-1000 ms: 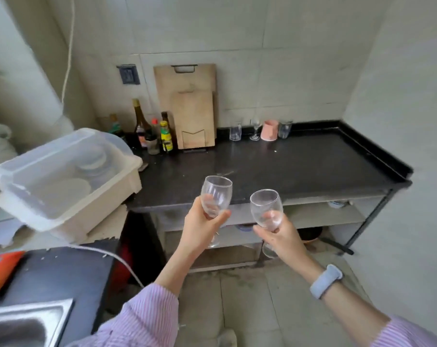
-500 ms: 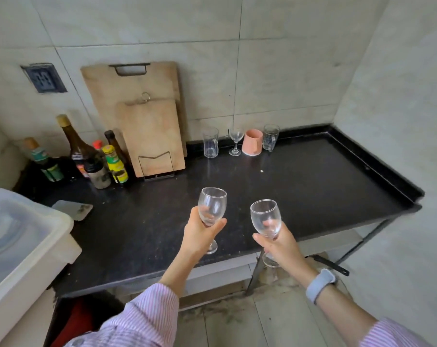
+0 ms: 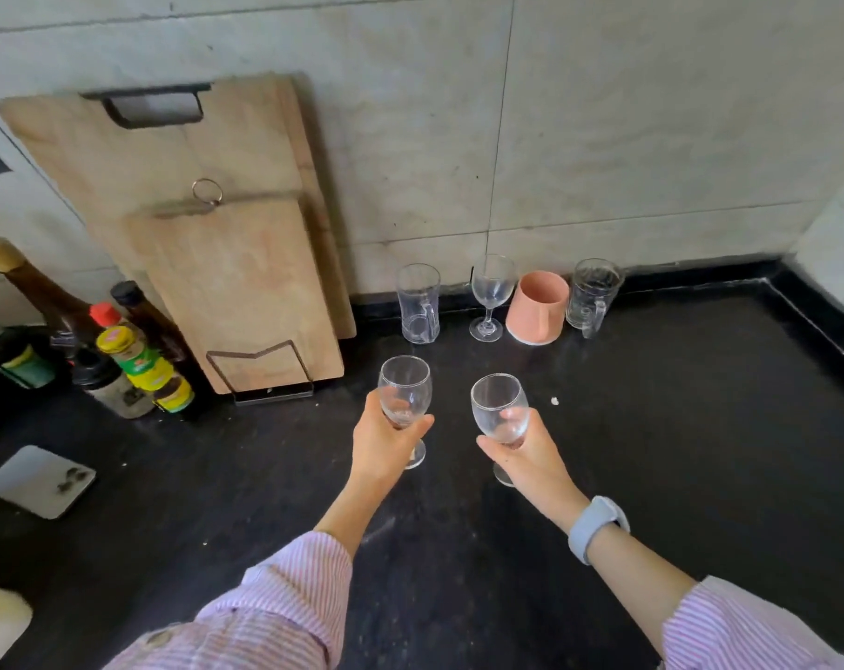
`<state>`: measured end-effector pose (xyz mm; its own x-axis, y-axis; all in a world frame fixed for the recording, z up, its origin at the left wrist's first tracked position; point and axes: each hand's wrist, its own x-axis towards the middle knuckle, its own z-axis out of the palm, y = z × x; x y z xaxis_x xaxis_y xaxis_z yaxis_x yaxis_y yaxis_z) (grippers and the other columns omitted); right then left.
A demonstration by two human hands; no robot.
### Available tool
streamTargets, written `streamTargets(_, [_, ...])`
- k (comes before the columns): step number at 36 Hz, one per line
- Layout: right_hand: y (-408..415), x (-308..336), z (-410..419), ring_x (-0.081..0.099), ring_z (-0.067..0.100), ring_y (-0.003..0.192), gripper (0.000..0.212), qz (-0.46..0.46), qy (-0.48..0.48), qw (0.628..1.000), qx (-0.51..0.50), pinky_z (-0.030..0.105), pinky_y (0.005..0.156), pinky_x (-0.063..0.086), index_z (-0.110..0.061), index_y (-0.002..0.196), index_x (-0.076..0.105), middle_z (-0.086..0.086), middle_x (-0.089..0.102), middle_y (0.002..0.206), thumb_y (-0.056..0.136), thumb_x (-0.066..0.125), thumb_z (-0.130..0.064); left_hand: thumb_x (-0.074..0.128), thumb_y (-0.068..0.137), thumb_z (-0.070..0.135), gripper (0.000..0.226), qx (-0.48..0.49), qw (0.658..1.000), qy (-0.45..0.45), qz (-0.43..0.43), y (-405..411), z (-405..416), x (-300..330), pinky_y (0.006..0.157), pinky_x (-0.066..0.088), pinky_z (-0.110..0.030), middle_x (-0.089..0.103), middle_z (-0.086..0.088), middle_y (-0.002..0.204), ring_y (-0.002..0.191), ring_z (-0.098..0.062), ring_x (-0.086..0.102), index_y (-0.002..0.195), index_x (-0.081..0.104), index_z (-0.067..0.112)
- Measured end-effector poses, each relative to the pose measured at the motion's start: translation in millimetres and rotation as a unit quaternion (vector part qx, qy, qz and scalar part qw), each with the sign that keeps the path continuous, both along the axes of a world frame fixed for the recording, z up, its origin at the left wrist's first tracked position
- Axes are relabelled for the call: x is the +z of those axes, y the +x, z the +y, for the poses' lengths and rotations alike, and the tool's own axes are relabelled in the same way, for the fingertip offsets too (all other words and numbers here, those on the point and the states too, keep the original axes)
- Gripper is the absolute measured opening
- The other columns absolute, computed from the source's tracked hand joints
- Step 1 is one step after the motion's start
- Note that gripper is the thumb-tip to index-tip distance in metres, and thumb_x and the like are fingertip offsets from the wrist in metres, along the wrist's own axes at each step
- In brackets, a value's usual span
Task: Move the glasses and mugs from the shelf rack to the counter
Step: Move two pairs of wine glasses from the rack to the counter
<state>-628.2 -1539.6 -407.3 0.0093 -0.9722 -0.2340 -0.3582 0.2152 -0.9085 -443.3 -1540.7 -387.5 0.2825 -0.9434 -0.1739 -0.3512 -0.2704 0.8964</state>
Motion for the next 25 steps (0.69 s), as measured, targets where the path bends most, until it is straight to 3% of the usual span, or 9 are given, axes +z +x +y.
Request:
streamTargets(4, [0,-17,-54,0.057,0.024,0.094,0.046,0.097,-0.05,0.994,0.0,0.038,0.081,0.051,-0.014,0.109,0.046,0.009,0.059,0.103,0.075,0.072,-0.03,0.075,0.074,0.024,0.053,0.035,0.999,0.001,-0.019,3,-48,-23,0.077,0.044,-0.026,0.061,0.002,0.101,0.088,-0.016,0.059,0.117,0.046,0.015])
streamTargets(7, [3,-27,-85,0.057,0.022,0.098,0.046,0.089,-0.057,0.994,0.01,0.035,0.084,0.051,-0.015,0.112,0.044,0.005,0.059,0.108,0.077,0.072,-0.028,0.076,0.074,0.025,0.055,0.059,0.998,-0.003,-0.022,6,-78,-38,0.079,0.045,-0.027,0.063,0.0,0.105,0.092,-0.017,0.059,0.118,0.046,0.014])
streamTargets(11, [10,-41,-122,0.058,0.016,0.087,0.041,0.041,-0.051,0.998,0.001,0.024,0.076,0.042,-0.02,0.105,0.041,-0.004,0.058,0.099,0.078,0.071,-0.027,0.076,0.074,0.025,0.058,0.075,0.996,-0.015,-0.045,10,-111,-52,0.08,0.042,-0.025,0.061,-0.001,0.111,0.092,-0.012,0.054,0.122,0.045,0.014])
streamTargets(15, [21,-55,-151,0.051,0.006,0.094,0.052,0.023,-0.053,0.998,0.003,0.018,0.082,0.04,-0.018,0.119,0.04,-0.012,0.05,0.106,0.078,0.071,-0.029,0.076,0.074,0.024,0.06,0.097,0.994,-0.021,-0.048,13,-134,-64,0.079,0.039,-0.024,0.06,-0.002,0.114,0.095,-0.013,0.054,0.124,0.044,0.014])
streamTargets(21, [32,-71,-184,0.052,0.007,0.097,0.054,0.013,-0.054,0.998,0.009,0.009,0.079,0.037,-0.021,0.12,0.041,-0.011,0.052,0.11,0.077,0.072,-0.031,0.076,0.075,0.023,0.06,0.13,0.99,-0.023,-0.045,15,-156,-77,0.079,0.04,-0.023,0.06,-0.002,0.118,0.093,-0.009,0.05,0.125,0.043,0.018])
streamTargets(25, [38,-74,-199,0.058,0.017,0.105,0.056,0.016,-0.055,0.998,0.002,0.03,0.094,0.048,-0.018,0.122,0.04,0.001,0.058,0.121,0.078,0.071,-0.032,0.076,0.075,0.023,0.063,0.141,0.989,-0.029,-0.034,17,-165,-83,0.076,0.04,-0.017,0.058,-0.001,0.118,0.087,-0.005,0.051,0.127,0.041,0.019])
